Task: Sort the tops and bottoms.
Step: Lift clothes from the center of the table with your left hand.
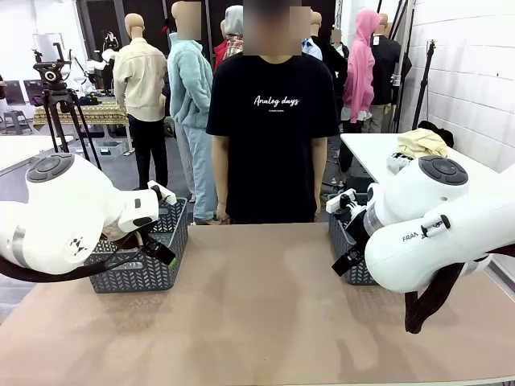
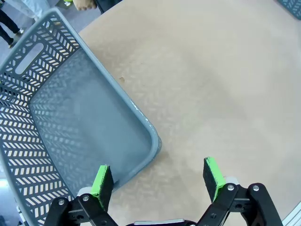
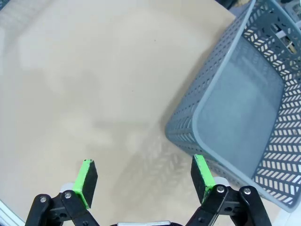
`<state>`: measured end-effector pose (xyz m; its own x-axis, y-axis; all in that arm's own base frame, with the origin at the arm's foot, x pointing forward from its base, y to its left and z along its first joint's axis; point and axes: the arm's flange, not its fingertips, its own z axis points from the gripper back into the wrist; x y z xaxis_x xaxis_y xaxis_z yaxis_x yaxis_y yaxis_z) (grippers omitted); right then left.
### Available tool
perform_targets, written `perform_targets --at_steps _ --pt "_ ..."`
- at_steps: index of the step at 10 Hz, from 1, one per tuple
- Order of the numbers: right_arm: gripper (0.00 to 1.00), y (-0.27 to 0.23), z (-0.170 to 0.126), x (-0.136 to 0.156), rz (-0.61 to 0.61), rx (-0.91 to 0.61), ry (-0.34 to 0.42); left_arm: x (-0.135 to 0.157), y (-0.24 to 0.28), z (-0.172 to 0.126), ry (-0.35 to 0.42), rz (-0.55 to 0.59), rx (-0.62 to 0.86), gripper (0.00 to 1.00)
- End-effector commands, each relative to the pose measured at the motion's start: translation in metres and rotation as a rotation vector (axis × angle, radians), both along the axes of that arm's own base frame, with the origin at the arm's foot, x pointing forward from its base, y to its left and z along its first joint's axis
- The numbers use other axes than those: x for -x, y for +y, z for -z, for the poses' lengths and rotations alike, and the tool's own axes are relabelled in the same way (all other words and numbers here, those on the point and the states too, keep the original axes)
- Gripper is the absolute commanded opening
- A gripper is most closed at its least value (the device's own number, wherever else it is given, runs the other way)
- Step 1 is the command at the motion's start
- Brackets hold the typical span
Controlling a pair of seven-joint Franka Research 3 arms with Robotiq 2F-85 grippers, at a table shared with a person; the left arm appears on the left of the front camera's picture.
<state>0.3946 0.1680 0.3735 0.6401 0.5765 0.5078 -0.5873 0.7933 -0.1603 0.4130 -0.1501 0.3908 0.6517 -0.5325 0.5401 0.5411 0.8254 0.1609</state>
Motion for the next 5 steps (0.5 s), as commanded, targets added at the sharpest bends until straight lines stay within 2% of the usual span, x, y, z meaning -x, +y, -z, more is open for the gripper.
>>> perform_targets --at_steps 1,5 --pt "1.00 -0.0001 0.0000 0.0000 0.000 0.000 0.000 0.0000 0.0005 0.0002 0.001 -0.001 0.000 1.00" --pt "1.00 -0.0001 0.0000 0.0000 0.000 0.000 0.000 0.0000 0.0005 0.0002 0.001 -0.001 0.000 1.00"
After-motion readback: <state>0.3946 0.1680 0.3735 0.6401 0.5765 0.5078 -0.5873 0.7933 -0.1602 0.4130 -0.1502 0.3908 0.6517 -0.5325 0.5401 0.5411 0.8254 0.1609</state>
